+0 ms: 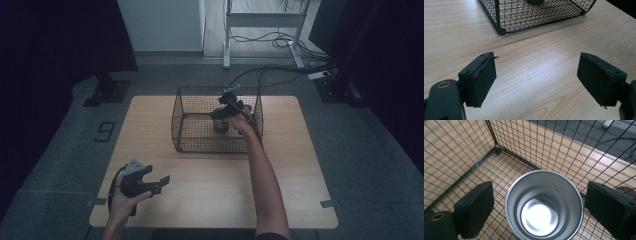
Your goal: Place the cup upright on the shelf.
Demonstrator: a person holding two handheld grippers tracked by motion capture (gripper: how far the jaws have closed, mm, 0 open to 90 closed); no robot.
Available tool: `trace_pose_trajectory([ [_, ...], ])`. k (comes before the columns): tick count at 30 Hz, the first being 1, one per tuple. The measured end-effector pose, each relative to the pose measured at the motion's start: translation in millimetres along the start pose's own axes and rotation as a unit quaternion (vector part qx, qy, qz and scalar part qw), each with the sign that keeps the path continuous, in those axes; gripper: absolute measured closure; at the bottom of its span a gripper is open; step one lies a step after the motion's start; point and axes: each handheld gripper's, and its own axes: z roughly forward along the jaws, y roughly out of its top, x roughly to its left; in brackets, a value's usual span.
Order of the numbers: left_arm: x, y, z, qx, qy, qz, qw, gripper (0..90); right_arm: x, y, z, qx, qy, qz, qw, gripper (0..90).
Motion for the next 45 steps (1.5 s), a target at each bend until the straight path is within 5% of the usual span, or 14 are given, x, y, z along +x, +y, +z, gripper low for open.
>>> trace_pose_trajectory([
  [20, -3.0, 0.6, 0.2, 0.001, 0.002, 0.003, 1.0, 16.0, 20.8, -11.2, -65.9, -0.047, 0.012, -0.013, 0.9987, 12.9],
  [32, -9.5, 1.0, 5.2, 0.009, 0.001, 0.015, 0.9998, 15.9, 27.1, -58.9, -120.1, -0.097, 0.029, -0.019, 0.9947, 14.4],
  [45, -11.6, 0.2, 8.4, 0.015, 0.003, 0.018, 0.9997, 16.0, 30.9, -119.2, -152.7, -0.131, 0.035, -0.021, 0.9905, 14.9],
])
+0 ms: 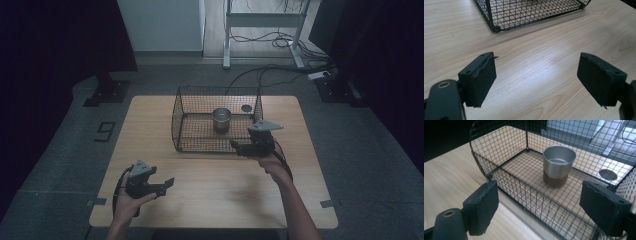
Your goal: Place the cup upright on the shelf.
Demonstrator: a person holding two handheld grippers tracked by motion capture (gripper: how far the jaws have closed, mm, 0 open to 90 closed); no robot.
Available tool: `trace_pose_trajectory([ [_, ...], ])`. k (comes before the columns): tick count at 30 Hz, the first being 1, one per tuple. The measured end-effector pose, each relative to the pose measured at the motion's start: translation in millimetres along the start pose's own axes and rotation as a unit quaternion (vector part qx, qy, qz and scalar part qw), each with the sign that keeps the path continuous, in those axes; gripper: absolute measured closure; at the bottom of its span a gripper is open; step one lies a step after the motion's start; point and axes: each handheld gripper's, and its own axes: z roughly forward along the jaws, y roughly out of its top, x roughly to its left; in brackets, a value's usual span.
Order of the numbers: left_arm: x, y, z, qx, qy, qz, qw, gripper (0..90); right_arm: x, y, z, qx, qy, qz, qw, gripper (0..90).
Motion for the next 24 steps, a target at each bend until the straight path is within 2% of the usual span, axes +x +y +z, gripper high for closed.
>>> trace_pose_trajectory([
  [5, 0.6, -0.3, 0.2, 0.001, 0.001, -0.001, 1.0, 16.0, 3.9, -23.3, -12.2, -0.005, -0.009, -0.01, 0.9999, 14.9],
  [13, -2.0, -0.3, 2.8, 0.005, -0.001, 0.002, 1.0, 16.0, 10.6, -68.7, -20.4, 0.005, -0.006, -0.002, 1.0, 14.9],
  [19, -2.9, -0.5, 5.3, 0.008, 0.001, 0.002, 1.0, 15.7, 12.5, -82.7, -16.8, 0.023, -0.009, 0.0, 0.9997, 15.5],
  [24, -3.7, -0.4, 5.5, 0.009, 0.0, 0.004, 1.0, 15.4, 14.8, -80.5, -18.1, 0.012, -0.01, 0.0, 0.9999, 15.3],
])
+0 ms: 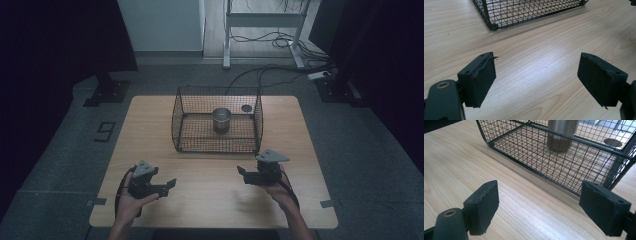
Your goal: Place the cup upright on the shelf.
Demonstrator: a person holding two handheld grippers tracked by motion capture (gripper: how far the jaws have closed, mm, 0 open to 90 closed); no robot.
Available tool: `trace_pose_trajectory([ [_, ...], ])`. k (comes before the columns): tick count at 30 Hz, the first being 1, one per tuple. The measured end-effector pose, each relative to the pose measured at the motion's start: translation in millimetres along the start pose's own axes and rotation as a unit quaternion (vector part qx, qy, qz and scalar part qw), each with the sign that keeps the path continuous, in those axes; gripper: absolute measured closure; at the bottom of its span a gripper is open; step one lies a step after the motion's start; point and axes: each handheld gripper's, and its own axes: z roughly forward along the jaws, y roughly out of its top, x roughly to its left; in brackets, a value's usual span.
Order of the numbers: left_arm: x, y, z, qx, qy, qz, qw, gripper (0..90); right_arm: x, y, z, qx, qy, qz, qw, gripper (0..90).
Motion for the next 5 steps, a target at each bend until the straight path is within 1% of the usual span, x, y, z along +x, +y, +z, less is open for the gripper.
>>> trace_pose_trajectory([
  [3, -0.1, -0.2, 0.6, 0.001, 0.0, 0.0, 1.0, 15.5, 0.3, -0.5, 0.7, -0.002, 0.0, 0.002, 1.0, 15.2],
  [5, -0.2, -0.2, 0.7, 0.001, -0.001, 0.0, 1.0, 15.5, 0.5, -2.7, 3.4, 0.002, 0.001, 0.005, 1.0, 15.1],
])
